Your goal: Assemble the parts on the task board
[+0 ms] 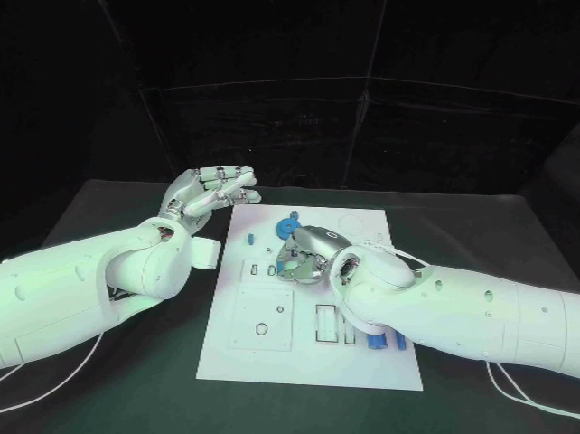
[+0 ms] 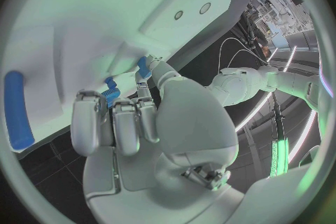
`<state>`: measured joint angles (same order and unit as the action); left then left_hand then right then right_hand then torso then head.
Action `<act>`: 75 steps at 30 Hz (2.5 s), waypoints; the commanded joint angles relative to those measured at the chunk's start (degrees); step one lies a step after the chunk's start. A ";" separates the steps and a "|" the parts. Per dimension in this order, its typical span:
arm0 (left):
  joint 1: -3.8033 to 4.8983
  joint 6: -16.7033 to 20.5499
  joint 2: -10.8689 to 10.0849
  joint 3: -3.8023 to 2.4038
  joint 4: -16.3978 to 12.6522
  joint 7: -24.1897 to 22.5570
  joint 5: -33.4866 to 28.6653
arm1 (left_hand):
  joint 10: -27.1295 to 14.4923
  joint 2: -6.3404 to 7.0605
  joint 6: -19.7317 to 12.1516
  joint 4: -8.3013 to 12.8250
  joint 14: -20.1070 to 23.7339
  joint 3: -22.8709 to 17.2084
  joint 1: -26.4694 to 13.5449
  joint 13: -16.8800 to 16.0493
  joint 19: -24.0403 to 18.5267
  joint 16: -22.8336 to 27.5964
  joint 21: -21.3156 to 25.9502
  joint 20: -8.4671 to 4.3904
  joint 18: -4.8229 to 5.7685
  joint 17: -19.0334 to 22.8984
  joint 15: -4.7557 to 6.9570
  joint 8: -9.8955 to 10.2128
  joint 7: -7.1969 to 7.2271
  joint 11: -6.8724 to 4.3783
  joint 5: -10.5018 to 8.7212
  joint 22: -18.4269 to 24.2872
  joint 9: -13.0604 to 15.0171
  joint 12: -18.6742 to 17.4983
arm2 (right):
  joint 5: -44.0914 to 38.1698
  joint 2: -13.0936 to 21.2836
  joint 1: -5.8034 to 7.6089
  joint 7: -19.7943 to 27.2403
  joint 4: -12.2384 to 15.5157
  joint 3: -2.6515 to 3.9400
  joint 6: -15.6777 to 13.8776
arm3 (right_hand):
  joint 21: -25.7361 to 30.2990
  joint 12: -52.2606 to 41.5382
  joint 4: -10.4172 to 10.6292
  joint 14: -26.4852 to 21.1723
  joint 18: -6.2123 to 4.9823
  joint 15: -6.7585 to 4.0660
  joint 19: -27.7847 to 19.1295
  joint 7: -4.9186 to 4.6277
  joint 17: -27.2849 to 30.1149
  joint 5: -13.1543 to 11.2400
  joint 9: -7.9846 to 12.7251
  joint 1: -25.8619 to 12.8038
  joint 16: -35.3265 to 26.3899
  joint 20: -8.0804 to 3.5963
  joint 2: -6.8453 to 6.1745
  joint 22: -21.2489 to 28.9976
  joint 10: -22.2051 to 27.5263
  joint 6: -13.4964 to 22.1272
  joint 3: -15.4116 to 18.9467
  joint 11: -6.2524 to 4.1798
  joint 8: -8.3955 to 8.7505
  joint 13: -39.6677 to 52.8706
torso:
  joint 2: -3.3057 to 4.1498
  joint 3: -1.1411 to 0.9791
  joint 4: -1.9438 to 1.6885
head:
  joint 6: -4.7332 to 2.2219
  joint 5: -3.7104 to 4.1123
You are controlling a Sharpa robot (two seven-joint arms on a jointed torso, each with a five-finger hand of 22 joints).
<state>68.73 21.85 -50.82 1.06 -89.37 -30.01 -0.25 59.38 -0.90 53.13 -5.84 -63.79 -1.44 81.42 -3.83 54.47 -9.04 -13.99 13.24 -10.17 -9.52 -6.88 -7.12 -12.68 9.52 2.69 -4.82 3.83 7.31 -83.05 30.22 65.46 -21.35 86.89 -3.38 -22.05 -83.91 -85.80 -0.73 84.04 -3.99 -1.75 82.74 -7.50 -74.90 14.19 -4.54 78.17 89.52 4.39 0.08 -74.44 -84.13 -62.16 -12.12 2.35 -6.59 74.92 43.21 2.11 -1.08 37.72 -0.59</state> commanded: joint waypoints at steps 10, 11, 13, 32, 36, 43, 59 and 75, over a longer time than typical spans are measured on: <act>0.08 -0.95 0.10 -0.05 0.00 -0.10 -0.04 | 0.23 -0.19 0.29 0.46 -0.22 0.02 0.45 0.09 0.55 0.31 0.25 -0.01 -0.39 -0.09 0.04 0.33 0.08 0.02 0.27 0.09 -0.07 -0.37 | -1.58 0.09 -0.20 -1.39 -0.09 -0.19 1.80 | 0.04 0.76 -0.24 5.56 0.77 -0.12 -0.25 0.46 -13.29 0.05 0.09 -0.57 -0.23 -0.12 -0.34 0.34 -2.05 -0.19 -0.49 -0.12 0.38 10.19 | -0.02 0.02 -0.07 | 0.12 0.05; 0.08 -0.95 0.10 -0.05 0.01 -0.09 -0.04 | 0.23 -0.19 0.29 0.46 -0.22 0.02 0.45 0.09 0.55 0.31 0.25 -0.01 -0.39 -0.09 0.04 0.33 0.08 0.02 0.27 0.09 -0.07 -0.37 | -1.58 0.09 -0.20 -1.29 -0.08 -0.19 1.83 | 0.05 0.83 -0.24 5.56 0.77 -0.08 -0.25 0.40 -13.29 0.02 0.12 -0.65 -0.23 -0.10 -0.41 0.36 -1.99 -0.05 -0.55 -0.08 0.47 10.12 | -0.02 0.02 -0.07 | 0.14 0.11; 0.08 -0.95 0.10 -0.05 0.01 -0.07 -0.04 | 0.22 -0.21 0.27 0.49 -0.23 0.02 0.43 0.10 0.56 0.36 0.27 -0.01 -0.38 -0.11 0.03 0.39 0.05 0.04 0.27 0.12 -0.08 -0.44 | -1.58 0.07 -0.20 -1.16 -0.09 -0.19 1.88 | 0.06 1.03 -0.22 5.55 0.78 0.01 -0.24 0.24 -13.23 -0.08 0.20 -0.88 -0.26 -0.04 -0.62 0.34 -1.82 0.31 -0.65 0.05 0.70 9.94 | 0.00 0.04 -0.07 | 0.11 0.30; 0.08 -0.83 0.05 -0.05 0.00 -0.10 -0.04 | 0.20 -0.23 0.25 0.53 -0.24 0.01 0.43 0.10 0.57 0.39 0.29 -0.01 -0.38 -0.12 0.02 0.43 0.03 0.05 0.27 0.13 -0.09 -0.49 | -1.64 -0.12 -0.20 -0.61 -0.21 -0.19 1.77 | 0.30 2.33 -0.11 5.46 0.71 0.83 -0.43 -0.87 -12.83 -0.73 0.60 -2.43 -0.43 0.68 -2.56 0.75 -0.75 2.75 -1.09 1.02 2.18 8.76 | 0.00 0.02 -0.07 | 0.02 0.33; 0.08 -0.84 0.05 -0.05 0.02 -0.09 -0.04 | 0.20 -0.23 0.25 0.53 -0.24 0.01 0.43 0.10 0.57 0.39 0.29 -0.01 -0.38 -0.12 0.02 0.43 0.03 0.05 0.27 0.13 -0.09 -0.49 | -1.64 -0.14 -0.20 -0.53 -0.23 -0.19 1.60 | 0.30 2.39 -0.10 5.45 0.72 0.90 -0.42 -0.95 -12.78 -0.79 0.62 -2.54 -0.46 0.76 -2.72 0.72 -0.70 2.99 -1.13 1.10 2.31 8.72 | 0.00 0.02 -0.07 | 0.00 0.32; 0.08 -0.87 0.06 -0.05 0.04 -0.06 -0.04 | 0.20 -0.23 0.25 0.53 -0.24 0.01 0.43 0.10 0.57 0.39 0.29 -0.01 -0.38 -0.12 0.02 0.43 0.03 0.05 0.27 0.13 -0.09 -0.49 | -1.64 -0.18 -0.20 -0.52 -0.22 -0.19 1.24 | 0.33 2.53 0.04 5.43 0.70 1.07 -0.45 -1.13 -12.69 -1.24 0.63 -2.97 -0.50 0.93 -3.17 0.78 -0.58 3.41 -1.05 1.28 2.49 8.58 | 0.00 0.02 -0.09 | 0.05 0.37; 0.08 -0.91 0.05 -0.05 -0.01 -0.20 -0.04 | 0.20 -0.24 0.24 0.54 -0.24 0.01 0.42 0.10 0.57 0.41 0.29 -0.01 -0.38 -0.13 0.02 0.44 0.03 0.05 0.27 0.14 -0.09 -0.50 | -1.48 0.03 -0.21 -0.92 0.30 -0.19 -2.00 | 0.53 4.52 2.78 5.29 0.64 1.90 -0.60 -2.04 -12.08 -5.89 0.70 -5.87 -0.78 1.75 -5.91 1.09 1.14 8.47 4.19 2.21 2.90 6.65 | -0.01 0.01 -0.06 | -0.09 0.30; 0.08 -2.74 -0.87 -0.05 1.32 7.38 6.72 | 11.94 -0.19 5.90 -2.52 -21.76 3.19 -5.71 -2.21 16.65 -14.71 -9.71 -6.45 -0.14 -11.85 6.31 -0.63 3.71 -4.51 0.41 -4.21 0.55 3.03 | 7.22 10.62 0.89 21.31 8.27 0.97 -10.12 | 1.61 8.41 11.77 5.08 0.15 3.08 -2.00 -3.44 -11.39 -5.31 0.62 -0.80 -1.15 2.94 -6.95 3.45 4.79 14.23 14.70 3.52 1.87 2.25 | -0.86 -0.15 0.17 | -0.17 -0.52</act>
<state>68.72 20.92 -51.63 1.06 -88.27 -27.52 1.56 70.15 -1.09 58.40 -7.72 -82.58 1.51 76.47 -5.73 69.63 -22.06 -22.63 7.44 -10.15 -20.35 -1.07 -7.59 -9.20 5.39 2.91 -8.53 4.32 9.82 -82.48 40.09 65.85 -11.38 94.52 -2.62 -29.28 -82.56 -77.58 10.81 83.84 -3.99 0.93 81.13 -10.94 -74.91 8.70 -3.82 77.60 88.54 7.39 -7.43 -71.46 -79.71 -47.95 2.02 5.92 -4.44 74.92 42.90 2.05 -1.01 37.29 -0.82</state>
